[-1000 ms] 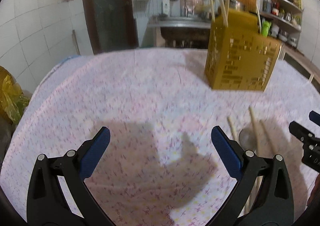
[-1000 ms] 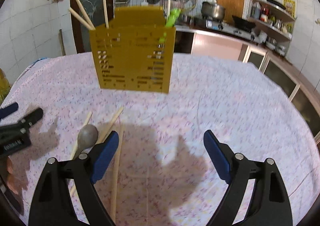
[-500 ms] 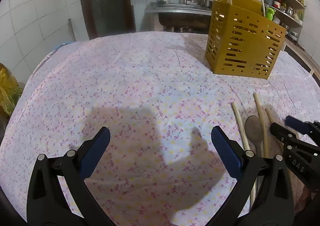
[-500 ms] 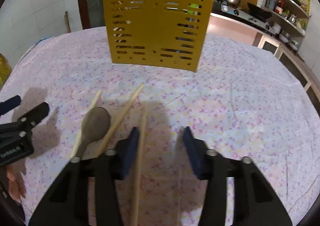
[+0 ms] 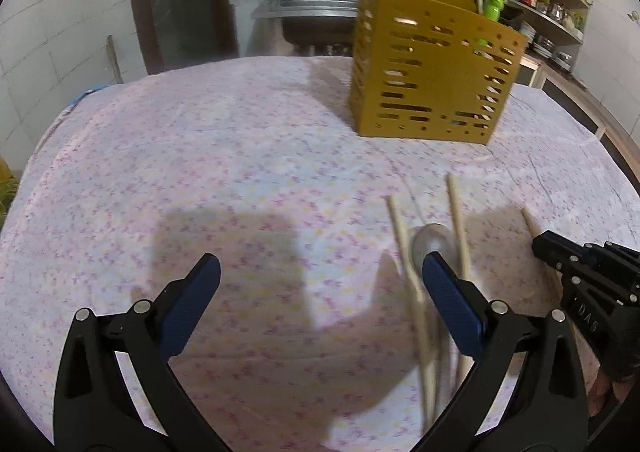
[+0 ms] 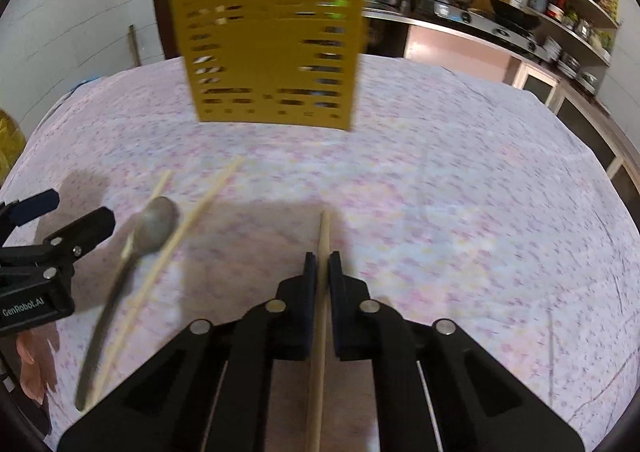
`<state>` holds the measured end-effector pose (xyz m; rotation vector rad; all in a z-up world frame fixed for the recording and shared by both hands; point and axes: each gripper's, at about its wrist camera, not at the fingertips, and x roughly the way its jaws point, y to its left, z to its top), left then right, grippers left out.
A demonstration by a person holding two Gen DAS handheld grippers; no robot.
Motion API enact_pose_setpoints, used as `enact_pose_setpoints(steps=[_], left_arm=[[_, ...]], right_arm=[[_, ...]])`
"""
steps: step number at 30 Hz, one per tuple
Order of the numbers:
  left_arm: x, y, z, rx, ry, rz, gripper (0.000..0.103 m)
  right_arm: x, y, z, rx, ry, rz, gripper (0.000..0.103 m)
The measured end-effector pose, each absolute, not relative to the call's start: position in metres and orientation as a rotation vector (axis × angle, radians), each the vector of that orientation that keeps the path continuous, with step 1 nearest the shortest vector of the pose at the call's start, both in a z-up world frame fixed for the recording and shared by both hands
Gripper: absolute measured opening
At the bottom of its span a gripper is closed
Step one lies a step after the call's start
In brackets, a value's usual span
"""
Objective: Organize utensils
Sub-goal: 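Close the left tool on a chopstick beside the spoon while the right holds its chopstick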
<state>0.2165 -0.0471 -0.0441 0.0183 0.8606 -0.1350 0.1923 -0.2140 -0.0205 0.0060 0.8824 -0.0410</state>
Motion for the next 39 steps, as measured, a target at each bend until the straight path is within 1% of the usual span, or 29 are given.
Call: enact_pose_setpoints(steps=[6,14,25,29,39], left_arm=[[0.219,-0.058,-0.053,0.032,0.898,-0.131,0.097],[0.214,-0.046,-0.051,0.023,0.889,-0.104,0.097],[0.217,-0.057,-0.061,0.090,0.928,-0.106,0.097],[0.216,-0.054,-0.059,0.073,0.927,-0.108,0.094],[0.215,-0.033,-0.054,-0.023,0.913,-0.091,0.094]], right_arm=[[0.187,-0.240,-0.022,0.046,0.885,-0.065,0.007],[0.187,-0.240,-0.025,0.054,0.878,-0.061,0.007],[0.185,-0.244,-0.026,0.070,0.871,-0.063,0.007],[0.183,-0.246,-0.026,0.076,0.867,-0.060,0.007],[0.183,-0.249,-0.027,0.087,0.862,-0.055,0.007]])
